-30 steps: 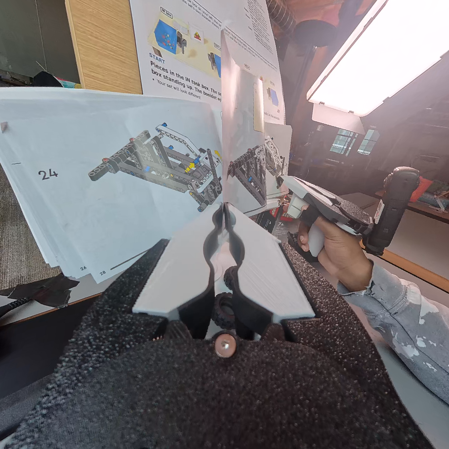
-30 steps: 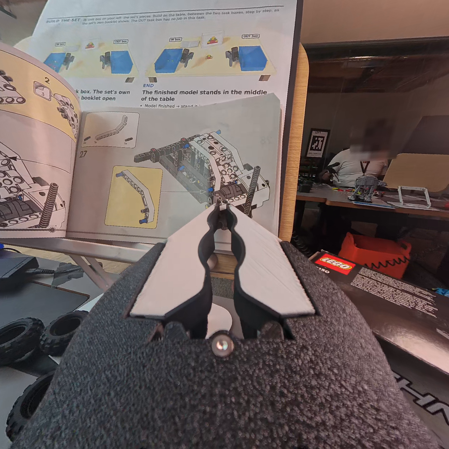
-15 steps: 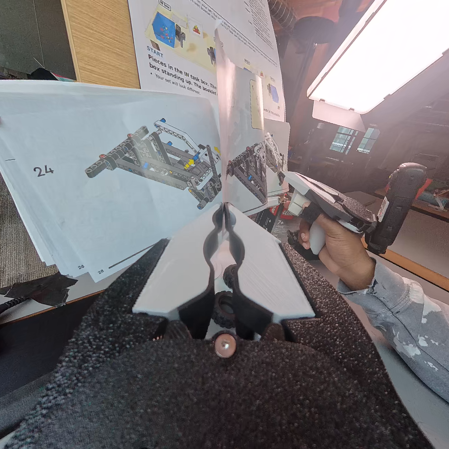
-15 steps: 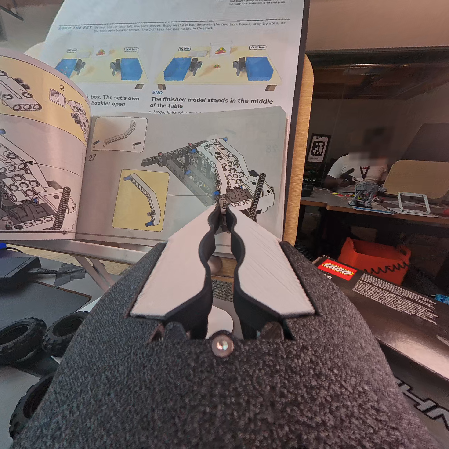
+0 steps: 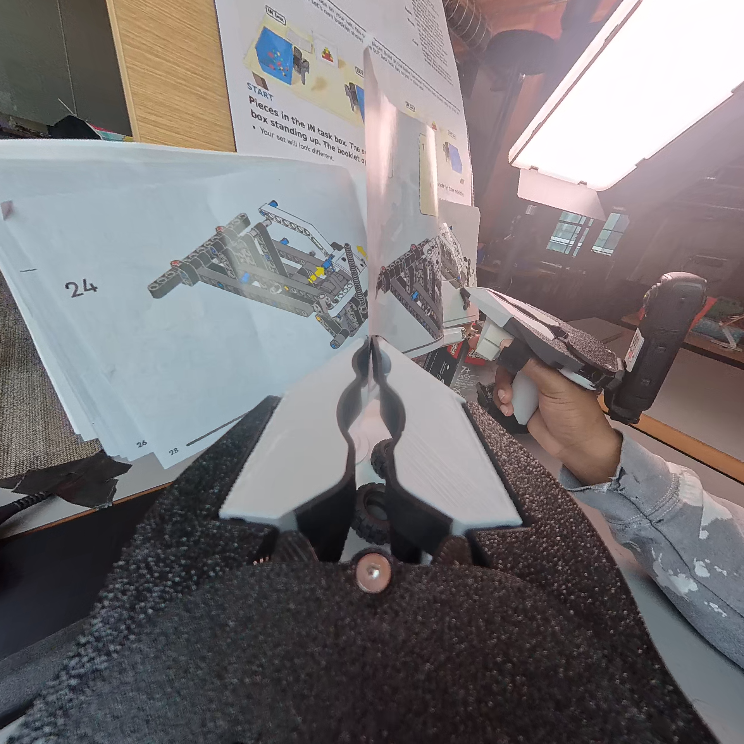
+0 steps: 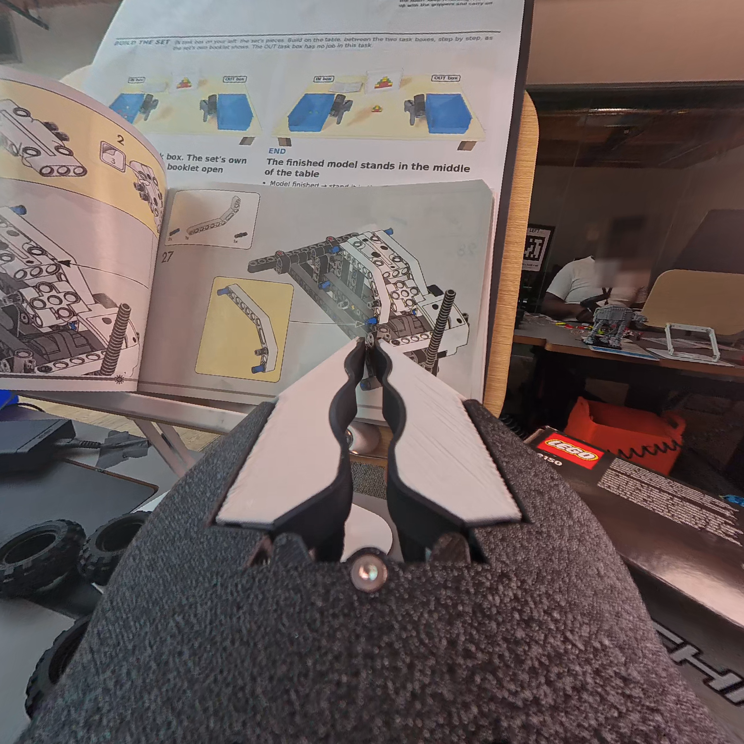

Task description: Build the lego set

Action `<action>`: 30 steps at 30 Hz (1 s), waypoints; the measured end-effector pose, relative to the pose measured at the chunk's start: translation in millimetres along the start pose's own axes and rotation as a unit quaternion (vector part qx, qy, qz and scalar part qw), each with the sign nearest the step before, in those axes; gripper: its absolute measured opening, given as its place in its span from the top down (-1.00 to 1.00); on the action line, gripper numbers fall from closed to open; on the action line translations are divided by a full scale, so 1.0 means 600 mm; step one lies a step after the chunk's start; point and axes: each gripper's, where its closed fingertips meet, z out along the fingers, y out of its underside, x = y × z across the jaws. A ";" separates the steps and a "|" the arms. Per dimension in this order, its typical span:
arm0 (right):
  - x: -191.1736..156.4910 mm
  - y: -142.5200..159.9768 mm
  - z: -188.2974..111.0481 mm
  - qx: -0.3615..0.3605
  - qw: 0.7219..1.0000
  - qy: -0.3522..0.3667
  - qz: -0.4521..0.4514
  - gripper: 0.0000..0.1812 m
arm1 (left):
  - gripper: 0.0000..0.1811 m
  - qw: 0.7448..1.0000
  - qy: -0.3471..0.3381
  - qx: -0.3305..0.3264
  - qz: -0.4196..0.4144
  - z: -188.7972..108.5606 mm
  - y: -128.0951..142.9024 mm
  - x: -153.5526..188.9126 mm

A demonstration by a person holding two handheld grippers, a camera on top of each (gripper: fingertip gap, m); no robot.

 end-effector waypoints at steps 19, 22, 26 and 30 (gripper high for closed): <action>-0.099 -0.070 -0.038 0.116 0.980 -0.153 -0.046 0.75 | 1.00 1.000 0.026 0.010 -0.014 0.001 -0.014 0.025; -0.165 -0.062 -0.061 0.121 0.953 -0.236 -0.145 0.33 | 1.00 0.998 0.051 0.021 -0.036 -0.001 -0.030 0.047; -0.204 -0.068 -0.063 0.143 0.933 -0.188 -0.270 -0.07 | 1.00 0.993 0.092 0.027 -0.070 0.001 -0.040 0.082; -0.190 -0.113 -0.069 0.193 0.934 -0.079 -0.291 0.34 | 0.93 0.981 0.187 -0.017 -0.057 0.010 -0.020 0.165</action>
